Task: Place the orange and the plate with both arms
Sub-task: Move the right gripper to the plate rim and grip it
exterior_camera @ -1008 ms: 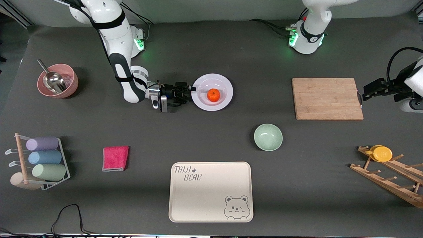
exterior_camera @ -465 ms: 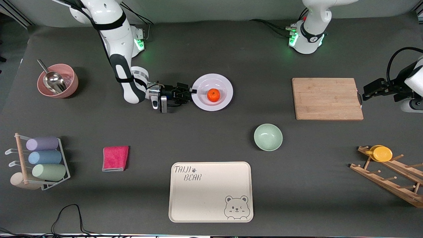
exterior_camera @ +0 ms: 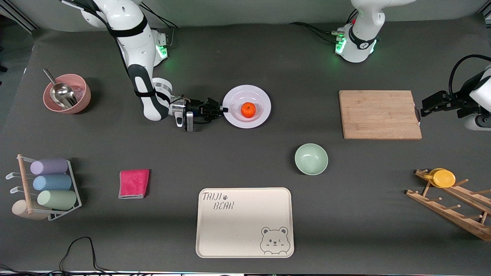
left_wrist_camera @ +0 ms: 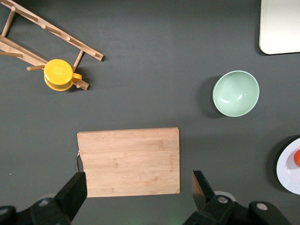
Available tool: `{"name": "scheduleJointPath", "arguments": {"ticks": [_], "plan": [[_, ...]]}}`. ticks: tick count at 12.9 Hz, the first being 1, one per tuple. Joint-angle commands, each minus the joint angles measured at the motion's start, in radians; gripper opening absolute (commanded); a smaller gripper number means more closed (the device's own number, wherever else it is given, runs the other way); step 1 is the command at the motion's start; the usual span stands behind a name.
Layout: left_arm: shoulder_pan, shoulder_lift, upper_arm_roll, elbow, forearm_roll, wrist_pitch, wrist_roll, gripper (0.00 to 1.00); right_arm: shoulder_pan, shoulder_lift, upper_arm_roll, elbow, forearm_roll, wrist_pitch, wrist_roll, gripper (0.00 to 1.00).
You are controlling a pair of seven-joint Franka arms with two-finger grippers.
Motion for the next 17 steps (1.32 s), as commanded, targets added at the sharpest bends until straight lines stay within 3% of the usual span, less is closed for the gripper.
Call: {"name": "scheduleJointPath", "arguments": {"ticks": [1, 7, 17], "plan": [[-0.014, -0.022, 0.016, -0.017, -0.013, -0.012, 0.007, 1.00, 0.020, 0.044, 0.007, 0.028, 0.035, 0.007, -0.039, 0.00], [-0.014, -0.021, 0.016, -0.017, -0.013, -0.012, 0.007, 1.00, 0.014, 0.044, 0.007, 0.028, 0.032, 0.001, -0.007, 0.00], [-0.014, -0.021, 0.016, -0.017, -0.013, -0.013, 0.007, 1.00, 0.008, 0.010, 0.006, 0.027, -0.030, -0.010, 0.344, 0.00]]}}
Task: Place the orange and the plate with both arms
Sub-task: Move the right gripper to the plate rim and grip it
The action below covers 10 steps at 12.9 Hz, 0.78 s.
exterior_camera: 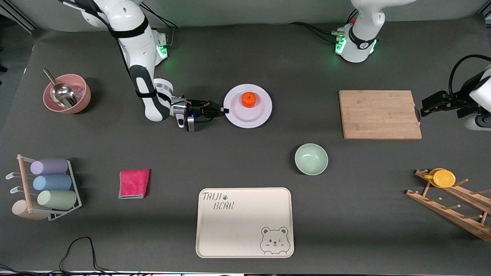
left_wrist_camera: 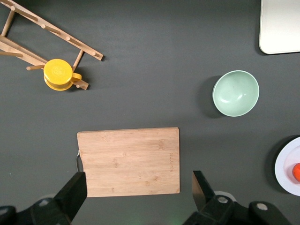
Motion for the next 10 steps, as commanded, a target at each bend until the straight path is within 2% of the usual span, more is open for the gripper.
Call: {"name": "scheduleJointPath", "arguments": {"ticks": [1, 5, 10], "plan": [[-0.016, -0.021, 0.016, -0.019, -0.012, -0.011, 0.007, 1.00, 0.006, -0.001, 0.000, 0.013, -0.020, -0.008, 0.071, 0.00], [-0.016, -0.021, 0.016, -0.019, -0.012, -0.012, 0.007, 1.00, 0.003, -0.045, -0.012, 0.008, -0.050, -0.051, 0.126, 0.00], [-0.016, -0.019, 0.016, -0.019, -0.012, -0.012, 0.007, 1.00, 0.003, -0.140, -0.094, 0.019, -0.136, -0.051, 0.261, 0.00]]}}
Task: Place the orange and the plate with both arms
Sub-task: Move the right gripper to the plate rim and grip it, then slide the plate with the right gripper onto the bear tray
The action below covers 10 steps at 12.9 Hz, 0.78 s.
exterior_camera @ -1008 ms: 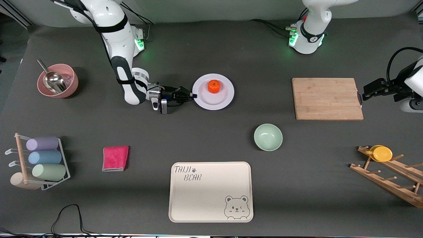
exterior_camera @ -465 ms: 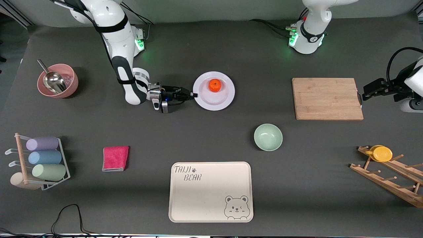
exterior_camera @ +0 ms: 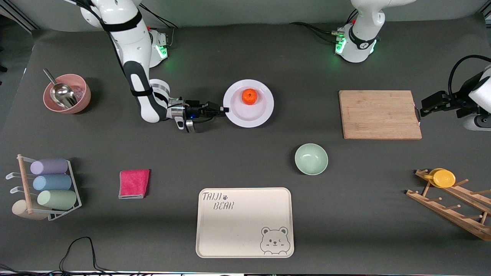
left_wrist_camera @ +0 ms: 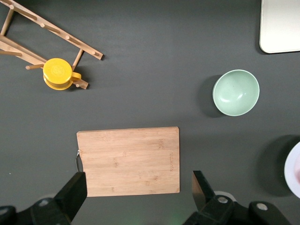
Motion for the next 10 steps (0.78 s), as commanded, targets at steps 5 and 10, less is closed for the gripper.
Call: {"name": "scheduleJointPath", "arguments": {"ticks": [5, 10], "plan": [[-0.016, -0.019, 0.016, -0.015, -0.012, -0.012, 0.007, 1.00, 0.002, -0.064, -0.143, 0.162, -0.118, -0.011, 0.255, 0.00], [-0.016, -0.019, 0.016, -0.015, -0.012, -0.012, 0.007, 1.00, -0.093, 0.067, -0.178, 0.479, -0.146, -0.011, 0.430, 0.00]]}}
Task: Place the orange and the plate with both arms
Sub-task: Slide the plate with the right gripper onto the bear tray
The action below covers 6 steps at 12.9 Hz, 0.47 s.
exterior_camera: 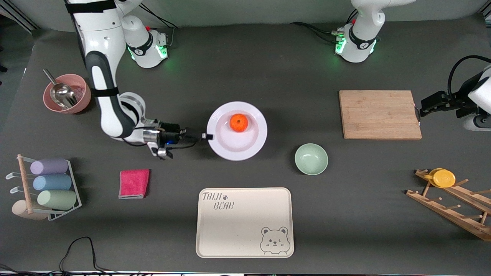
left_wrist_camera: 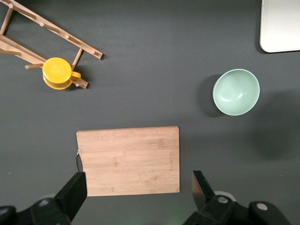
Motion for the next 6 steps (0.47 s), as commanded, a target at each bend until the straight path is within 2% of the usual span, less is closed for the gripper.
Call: {"name": "scheduleJointPath", "arguments": {"ticks": [1, 6], "plan": [[-0.016, -0.019, 0.016, -0.012, -0.012, -0.012, 0.007, 1.00, -0.059, 0.133, 0.000, 0.219, -0.019, -0.017, 0.105, 0.00], [-0.014, -0.021, 0.016, -0.014, -0.012, -0.014, 0.015, 1.00, -0.167, 0.399, 0.003, 0.632, -0.002, -0.006, 0.274, 0.00]]}}
